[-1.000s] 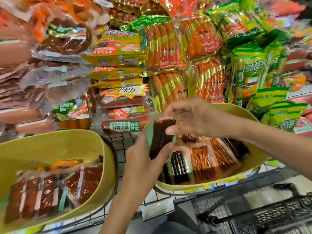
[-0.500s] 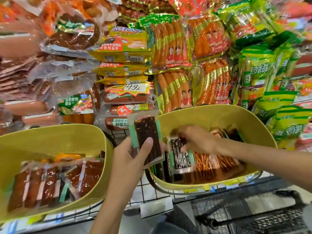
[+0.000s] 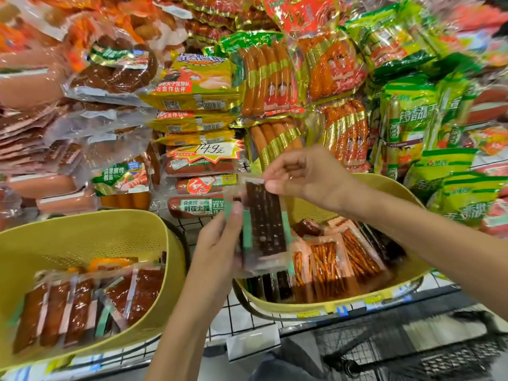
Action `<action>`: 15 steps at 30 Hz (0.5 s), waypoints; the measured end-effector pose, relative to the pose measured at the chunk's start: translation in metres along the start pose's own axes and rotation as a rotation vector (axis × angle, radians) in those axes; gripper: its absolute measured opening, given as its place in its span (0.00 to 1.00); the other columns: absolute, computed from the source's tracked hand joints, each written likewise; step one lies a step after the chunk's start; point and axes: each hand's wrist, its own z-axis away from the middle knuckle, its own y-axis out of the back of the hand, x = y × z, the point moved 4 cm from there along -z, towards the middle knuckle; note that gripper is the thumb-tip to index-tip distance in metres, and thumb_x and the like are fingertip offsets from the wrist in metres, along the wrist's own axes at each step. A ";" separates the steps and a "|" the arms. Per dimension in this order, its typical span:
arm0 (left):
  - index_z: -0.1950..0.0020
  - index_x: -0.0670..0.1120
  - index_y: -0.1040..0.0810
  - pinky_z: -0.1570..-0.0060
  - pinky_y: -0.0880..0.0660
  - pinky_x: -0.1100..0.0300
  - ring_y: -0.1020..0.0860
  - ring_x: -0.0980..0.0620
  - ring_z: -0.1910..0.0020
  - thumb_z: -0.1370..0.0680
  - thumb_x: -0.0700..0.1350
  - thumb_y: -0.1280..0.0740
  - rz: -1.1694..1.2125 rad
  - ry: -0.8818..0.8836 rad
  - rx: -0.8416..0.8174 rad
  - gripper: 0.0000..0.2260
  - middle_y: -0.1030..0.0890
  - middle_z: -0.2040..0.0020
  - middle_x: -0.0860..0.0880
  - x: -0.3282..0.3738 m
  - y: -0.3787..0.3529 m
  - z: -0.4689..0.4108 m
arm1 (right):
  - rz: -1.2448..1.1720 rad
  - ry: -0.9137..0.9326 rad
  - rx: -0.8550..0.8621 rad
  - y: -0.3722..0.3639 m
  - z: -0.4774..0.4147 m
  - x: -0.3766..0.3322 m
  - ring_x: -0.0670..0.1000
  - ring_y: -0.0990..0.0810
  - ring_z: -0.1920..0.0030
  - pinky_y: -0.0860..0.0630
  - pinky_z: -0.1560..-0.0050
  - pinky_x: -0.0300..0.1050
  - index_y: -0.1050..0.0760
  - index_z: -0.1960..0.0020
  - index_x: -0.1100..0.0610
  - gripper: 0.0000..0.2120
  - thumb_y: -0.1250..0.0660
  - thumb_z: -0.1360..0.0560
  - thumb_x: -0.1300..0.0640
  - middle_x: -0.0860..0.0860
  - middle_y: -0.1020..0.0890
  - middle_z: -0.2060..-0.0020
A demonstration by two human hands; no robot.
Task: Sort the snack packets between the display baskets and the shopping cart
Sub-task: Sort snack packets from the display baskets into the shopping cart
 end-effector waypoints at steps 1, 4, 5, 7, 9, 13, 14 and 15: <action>0.43 0.47 0.21 0.63 0.19 0.55 0.16 0.47 0.52 0.27 0.59 0.40 0.010 0.004 0.017 0.21 0.15 0.50 0.46 0.000 0.003 0.000 | 0.024 -0.005 0.028 -0.006 0.000 0.002 0.47 0.21 0.58 0.21 0.52 0.38 0.22 0.59 0.52 0.08 0.28 0.30 0.64 0.49 0.19 0.60; 0.45 0.49 0.22 0.61 0.19 0.58 0.16 0.51 0.54 0.31 0.56 0.32 -0.197 -0.053 0.070 0.18 0.15 0.53 0.50 0.000 0.010 0.000 | 0.022 0.029 0.089 -0.024 0.000 0.011 0.48 0.21 0.59 0.21 0.56 0.38 0.21 0.57 0.53 0.05 0.27 0.29 0.61 0.48 0.18 0.61; 0.45 0.49 0.23 0.63 0.20 0.61 0.15 0.52 0.56 0.29 0.50 0.30 -0.243 -0.074 0.111 0.14 0.15 0.54 0.51 -0.001 0.014 0.000 | -0.002 0.047 0.126 -0.029 -0.001 0.014 0.48 0.20 0.59 0.22 0.56 0.37 0.20 0.55 0.53 0.04 0.28 0.29 0.59 0.48 0.18 0.60; 0.45 0.48 0.23 0.66 0.21 0.63 0.15 0.51 0.58 0.27 0.40 0.29 -0.229 -0.078 0.202 0.12 0.15 0.56 0.50 -0.003 0.024 0.002 | -0.043 -0.031 0.213 -0.031 -0.002 0.029 0.47 0.21 0.59 0.22 0.57 0.38 0.22 0.54 0.54 0.01 0.31 0.26 0.57 0.50 0.18 0.60; 0.44 0.49 0.23 0.61 0.19 0.57 0.15 0.49 0.55 0.26 0.39 0.30 -0.236 -0.093 0.276 0.12 0.15 0.53 0.49 -0.002 0.036 0.005 | 0.045 -0.268 0.137 -0.037 0.005 0.059 0.49 0.19 0.64 0.21 0.60 0.42 0.22 0.55 0.57 0.08 0.36 0.22 0.54 0.56 0.18 0.62; 0.44 0.52 0.22 0.52 0.20 0.48 0.16 0.48 0.53 0.25 0.42 0.30 -0.231 -0.116 0.335 0.11 0.15 0.51 0.49 0.002 0.047 0.009 | 0.385 -0.563 -0.424 -0.073 0.032 0.102 0.44 0.19 0.70 0.22 0.63 0.36 0.22 0.45 0.57 0.14 0.36 0.23 0.48 0.51 0.18 0.68; 0.44 0.52 0.22 0.52 0.20 0.47 0.16 0.48 0.53 0.25 0.42 0.31 -0.230 -0.118 0.325 0.11 0.15 0.51 0.48 0.001 0.046 0.009 | 0.353 -0.563 -0.421 -0.078 0.033 0.105 0.44 0.19 0.69 0.21 0.62 0.35 0.24 0.42 0.59 0.15 0.35 0.23 0.50 0.52 0.18 0.66; 0.43 0.51 0.23 0.52 0.20 0.46 0.16 0.47 0.52 0.24 0.44 0.32 -0.221 -0.118 0.308 0.11 0.15 0.50 0.47 0.001 0.045 0.008 | 0.296 -0.562 -0.386 -0.080 0.031 0.106 0.44 0.18 0.67 0.21 0.63 0.34 0.23 0.45 0.61 0.12 0.34 0.23 0.54 0.52 0.18 0.66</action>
